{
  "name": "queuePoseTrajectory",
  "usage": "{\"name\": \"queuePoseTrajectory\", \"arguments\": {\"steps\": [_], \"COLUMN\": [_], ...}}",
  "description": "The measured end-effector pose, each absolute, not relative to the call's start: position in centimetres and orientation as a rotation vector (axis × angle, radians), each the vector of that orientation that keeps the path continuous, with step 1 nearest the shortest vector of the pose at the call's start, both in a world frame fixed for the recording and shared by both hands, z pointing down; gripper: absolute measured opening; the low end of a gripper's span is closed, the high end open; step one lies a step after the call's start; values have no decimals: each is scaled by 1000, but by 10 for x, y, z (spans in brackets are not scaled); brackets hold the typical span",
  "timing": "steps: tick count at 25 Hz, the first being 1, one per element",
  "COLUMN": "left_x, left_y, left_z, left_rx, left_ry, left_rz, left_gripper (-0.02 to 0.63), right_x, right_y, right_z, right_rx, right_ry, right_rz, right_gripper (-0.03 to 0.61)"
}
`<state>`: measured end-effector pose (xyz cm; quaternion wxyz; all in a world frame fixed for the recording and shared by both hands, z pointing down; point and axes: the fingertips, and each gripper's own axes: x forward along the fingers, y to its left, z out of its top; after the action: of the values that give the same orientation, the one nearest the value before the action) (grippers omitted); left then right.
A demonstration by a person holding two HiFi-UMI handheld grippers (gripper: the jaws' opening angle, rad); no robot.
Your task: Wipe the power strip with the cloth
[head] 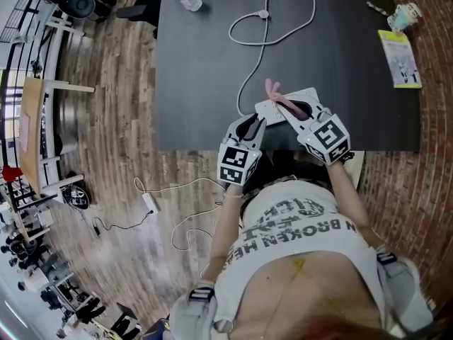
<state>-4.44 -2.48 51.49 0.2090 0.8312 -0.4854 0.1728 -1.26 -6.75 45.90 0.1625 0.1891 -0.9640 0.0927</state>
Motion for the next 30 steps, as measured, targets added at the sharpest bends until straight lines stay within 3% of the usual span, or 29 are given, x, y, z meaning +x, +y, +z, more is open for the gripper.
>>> {"name": "queuePoseTrajectory", "arguments": {"steps": [5, 16, 30], "left_x": [-51, -42, -37], "left_y": [-30, -23, -24], "left_z": [555, 649, 679], "left_rx": [2299, 2229, 2232], "left_ry": [-1250, -916, -809], "left_rz": [602, 926, 1085], "left_gripper": [95, 241, 273], "right_x": [-26, -41, -81], "right_y": [-76, -88, -65], "right_z": [487, 568, 627], "right_rx": [554, 580, 305], "right_ry": [-2676, -2431, -2307], "right_rz": [295, 341, 363], "right_gripper": [17, 17, 17]}}
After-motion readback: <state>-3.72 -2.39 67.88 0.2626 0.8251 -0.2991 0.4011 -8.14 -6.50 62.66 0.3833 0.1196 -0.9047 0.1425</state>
